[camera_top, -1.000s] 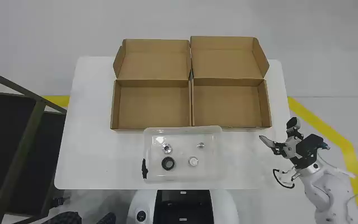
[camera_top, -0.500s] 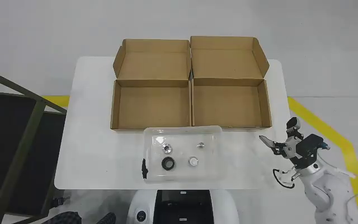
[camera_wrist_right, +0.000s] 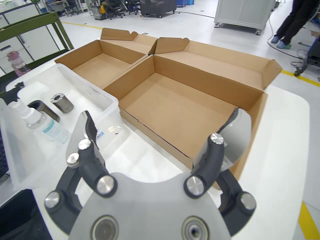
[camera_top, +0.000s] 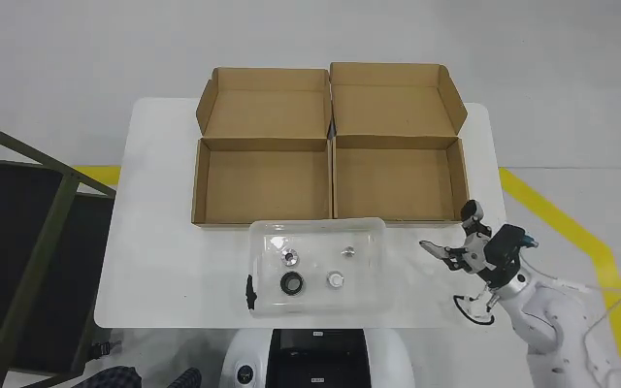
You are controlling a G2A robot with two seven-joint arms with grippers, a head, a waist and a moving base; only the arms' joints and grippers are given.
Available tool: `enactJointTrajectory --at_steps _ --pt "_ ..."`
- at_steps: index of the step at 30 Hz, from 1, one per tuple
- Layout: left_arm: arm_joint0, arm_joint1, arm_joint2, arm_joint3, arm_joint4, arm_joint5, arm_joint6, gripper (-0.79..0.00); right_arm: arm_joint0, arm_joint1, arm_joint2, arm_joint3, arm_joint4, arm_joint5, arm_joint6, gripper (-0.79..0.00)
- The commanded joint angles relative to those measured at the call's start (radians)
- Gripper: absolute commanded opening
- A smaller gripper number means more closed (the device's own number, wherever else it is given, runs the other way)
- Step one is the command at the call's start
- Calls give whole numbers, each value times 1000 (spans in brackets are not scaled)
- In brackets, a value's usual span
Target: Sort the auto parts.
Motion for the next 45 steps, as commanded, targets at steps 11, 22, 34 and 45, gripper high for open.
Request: enactJointTrajectory --at_steps 11,22,34,45 --pt "0 0 0 0 0 0 0 0 83 2 -149 -87 21 -113 118 0" --pt "0 0 0 0 0 0 0 0 137 3 -303 -120 -73 -186 211 0" --pt "0 0 0 0 0 0 0 0 153 9 -388 -138 -215 -175 273 0" --pt "0 0 0 0 0 0 0 0 180 12 -435 -112 -246 -133 317 0"
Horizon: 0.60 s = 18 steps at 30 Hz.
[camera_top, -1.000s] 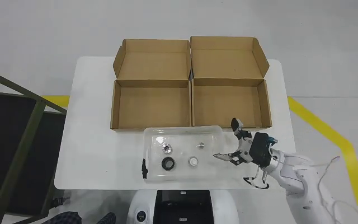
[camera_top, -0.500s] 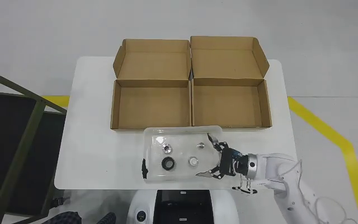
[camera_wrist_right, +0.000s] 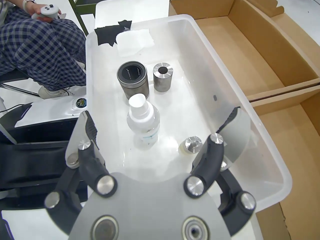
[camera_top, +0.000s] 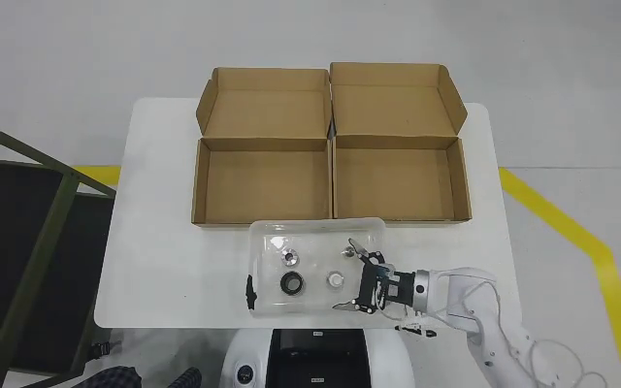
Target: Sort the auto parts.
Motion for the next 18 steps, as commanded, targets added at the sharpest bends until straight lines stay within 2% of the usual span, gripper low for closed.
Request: enactJointTrajectory --at_steps 1,4,10,16,18 --pt "0 0 0 0 0 0 0 0 4 0 -4 1 1 7 8 -12" --pt "0 0 0 0 0 0 0 0 11 2 -11 3 1 13 25 -117" --pt "0 0 0 0 0 0 0 0 21 5 -25 -3 -15 22 60 -188" --pt "0 0 0 0 0 0 0 0 28 9 -41 -8 -31 17 86 -206" --pt "0 0 0 0 0 0 0 0 29 10 -46 -7 -31 14 91 -234"
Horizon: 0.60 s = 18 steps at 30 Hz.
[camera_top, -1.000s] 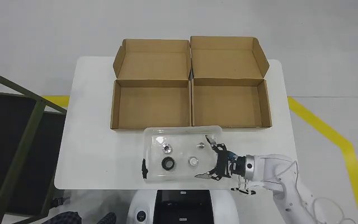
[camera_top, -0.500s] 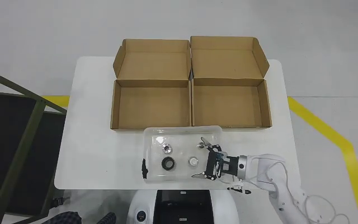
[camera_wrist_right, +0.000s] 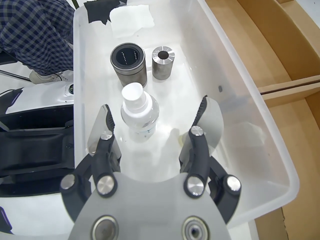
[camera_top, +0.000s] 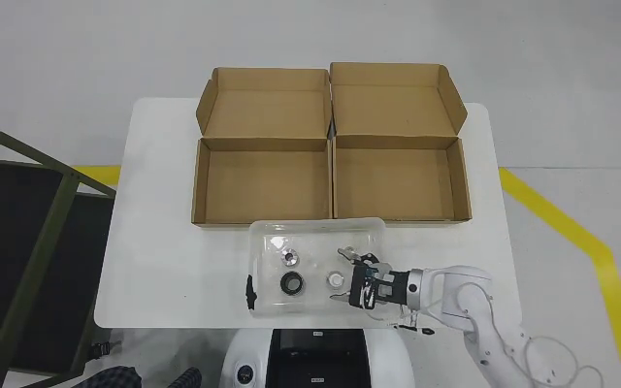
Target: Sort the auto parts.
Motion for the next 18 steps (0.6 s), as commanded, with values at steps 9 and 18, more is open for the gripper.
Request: enactJointTrajectory --at_steps 9,18 --pt "0 0 0 0 0 0 0 0 17 3 -29 17 2 0 11 -348" --pt "0 0 0 0 0 0 0 0 41 6 -49 41 9 0 21 -582"
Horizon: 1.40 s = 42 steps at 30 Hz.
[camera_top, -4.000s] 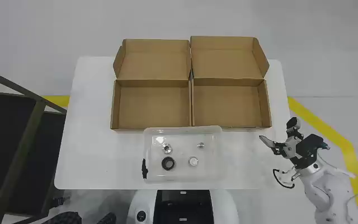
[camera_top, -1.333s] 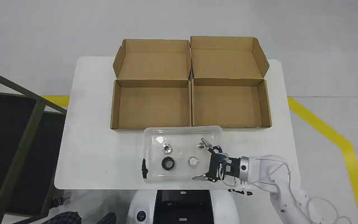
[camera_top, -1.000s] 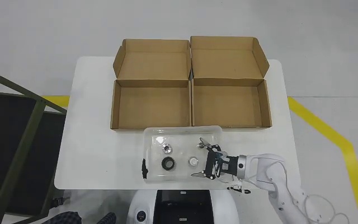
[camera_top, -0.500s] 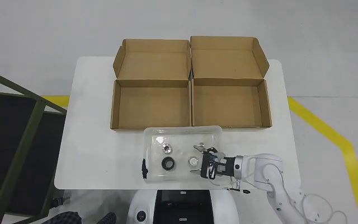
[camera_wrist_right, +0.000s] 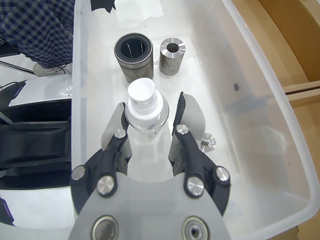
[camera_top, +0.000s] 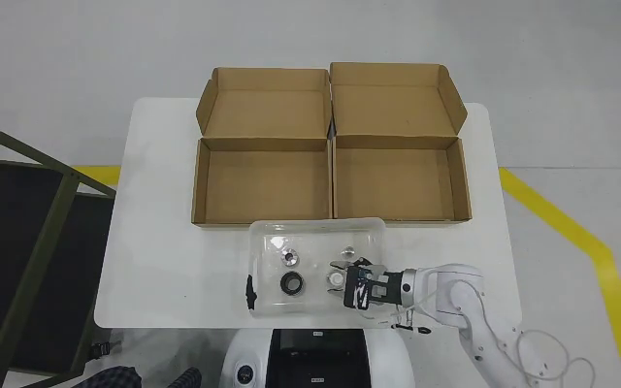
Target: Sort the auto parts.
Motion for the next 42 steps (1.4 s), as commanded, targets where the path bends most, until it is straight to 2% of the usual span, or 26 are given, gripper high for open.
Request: enactJointTrajectory --at_steps 1,2,3,13,19,26,33,42 --pt "0 0 0 0 0 0 0 0 3 1 -3 2 3 -2 0 -668" --pt "0 0 0 0 0 0 0 0 4 1 -4 2 7 -4 -3 -763" --pt "0 0 0 0 0 0 0 0 6 2 -4 1 10 -4 -3 -785" --pt "0 0 0 0 0 0 0 0 7 10 22 -35 44 5 -36 -785" --pt "0 0 0 0 0 0 0 0 7 12 55 -30 108 36 -99 -785" --pt "0 0 0 0 0 0 0 0 7 8 99 -11 236 118 -239 -785" --pt "0 0 0 0 0 0 0 0 29 -2 94 21 384 145 -340 -785" --pt "0 0 0 0 0 0 0 0 92 -9 125 71 528 170 -386 -785"
